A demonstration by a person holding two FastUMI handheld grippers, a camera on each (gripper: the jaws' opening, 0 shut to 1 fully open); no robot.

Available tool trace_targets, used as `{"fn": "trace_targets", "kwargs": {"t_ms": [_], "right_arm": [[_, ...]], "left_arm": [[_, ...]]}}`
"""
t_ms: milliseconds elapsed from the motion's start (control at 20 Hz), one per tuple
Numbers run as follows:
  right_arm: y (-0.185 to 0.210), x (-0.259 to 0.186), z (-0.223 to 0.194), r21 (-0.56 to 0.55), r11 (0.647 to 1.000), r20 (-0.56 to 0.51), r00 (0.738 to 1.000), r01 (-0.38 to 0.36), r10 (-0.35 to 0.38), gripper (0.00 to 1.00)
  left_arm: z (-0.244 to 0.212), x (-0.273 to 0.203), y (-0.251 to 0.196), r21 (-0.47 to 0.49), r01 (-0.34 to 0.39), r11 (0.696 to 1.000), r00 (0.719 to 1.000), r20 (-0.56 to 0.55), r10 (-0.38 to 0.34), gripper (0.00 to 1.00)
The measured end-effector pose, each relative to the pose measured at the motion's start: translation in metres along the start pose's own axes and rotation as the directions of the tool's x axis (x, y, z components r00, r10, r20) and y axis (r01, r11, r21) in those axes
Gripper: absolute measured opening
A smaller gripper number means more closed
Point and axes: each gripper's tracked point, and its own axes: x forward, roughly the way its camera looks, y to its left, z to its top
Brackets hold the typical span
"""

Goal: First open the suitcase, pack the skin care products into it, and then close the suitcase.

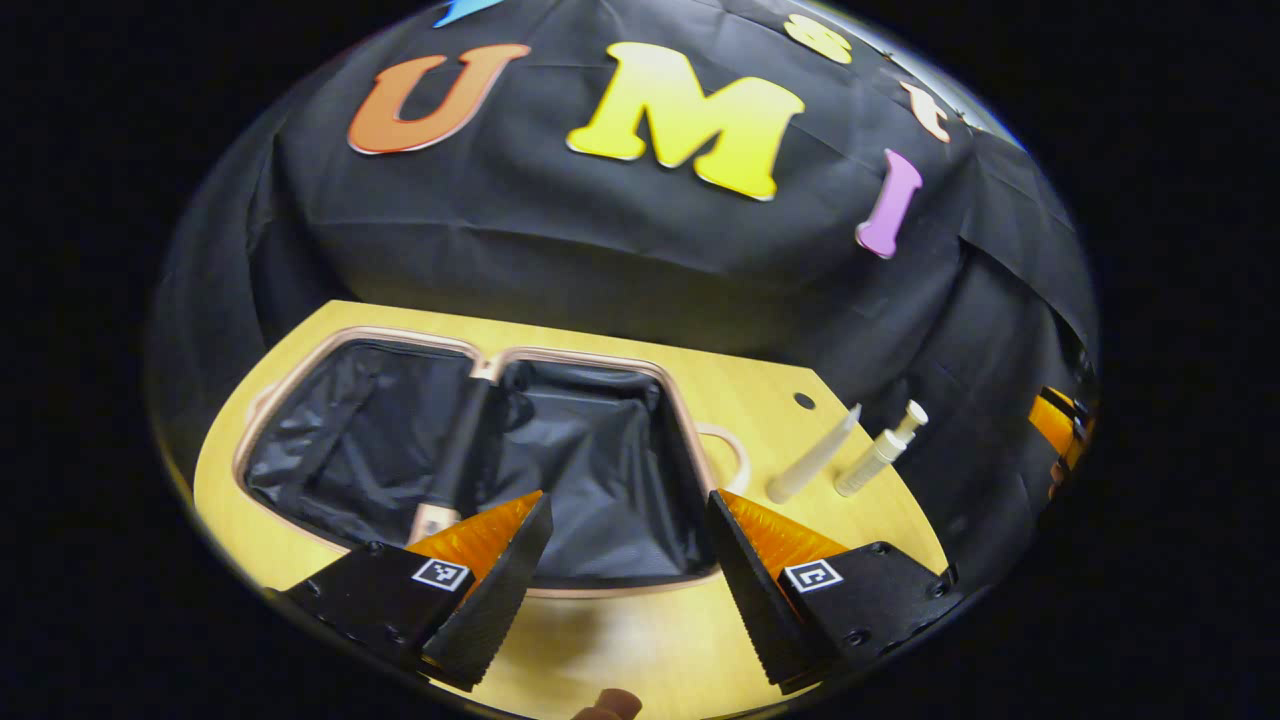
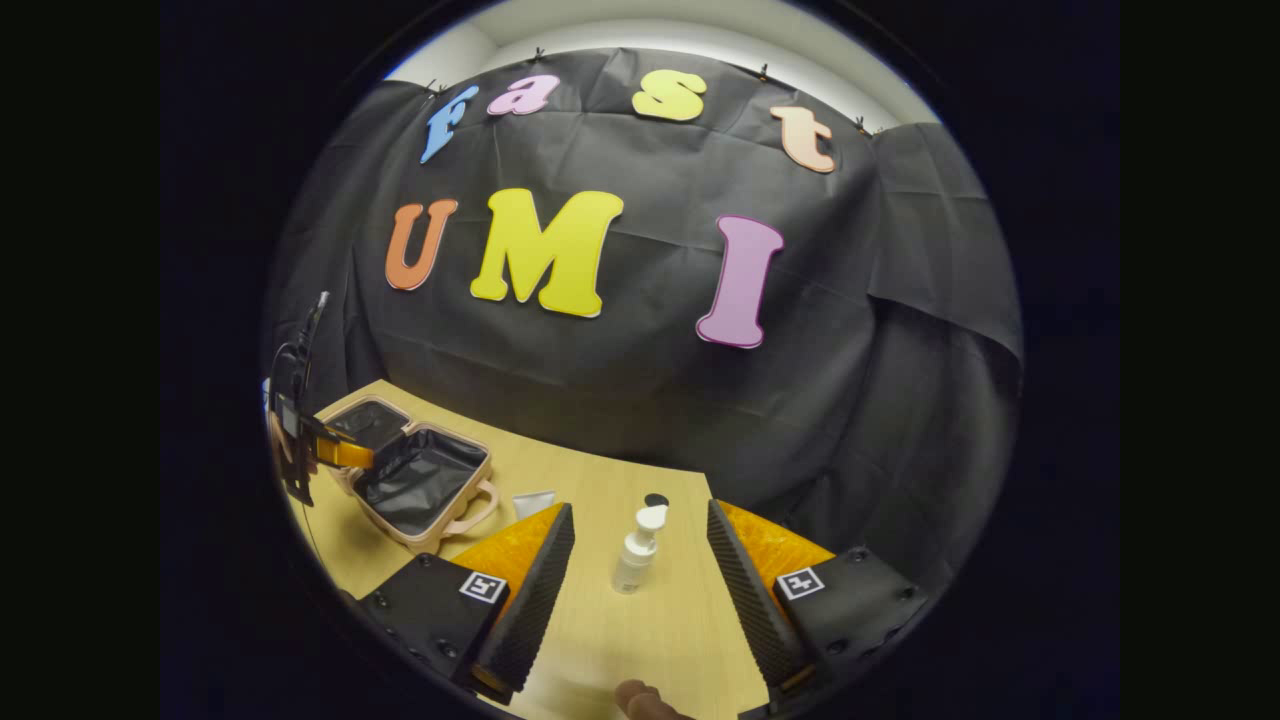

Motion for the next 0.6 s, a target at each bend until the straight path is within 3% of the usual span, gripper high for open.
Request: {"fn": "trace_targets", "kwargs": {"t_ms": [300,600], "right_arm": [[-0.047,0.01,-0.033,0.034,0.999,-0.061,0.998,-0.004,0.006,0.79],[-0.094,0.017,-0.059,-0.03,0.999,-0.094,0.995,0.01,-0.013,0.79]], "left_arm": [[-0.027,0.057,-0.109,0.035,0.156,0.987,0.985,-0.078,-0.153,0.98],[-0.034,0.14,-0.162,0.151,0.221,0.964,0.972,-0.111,-0.205,0.99]]}}
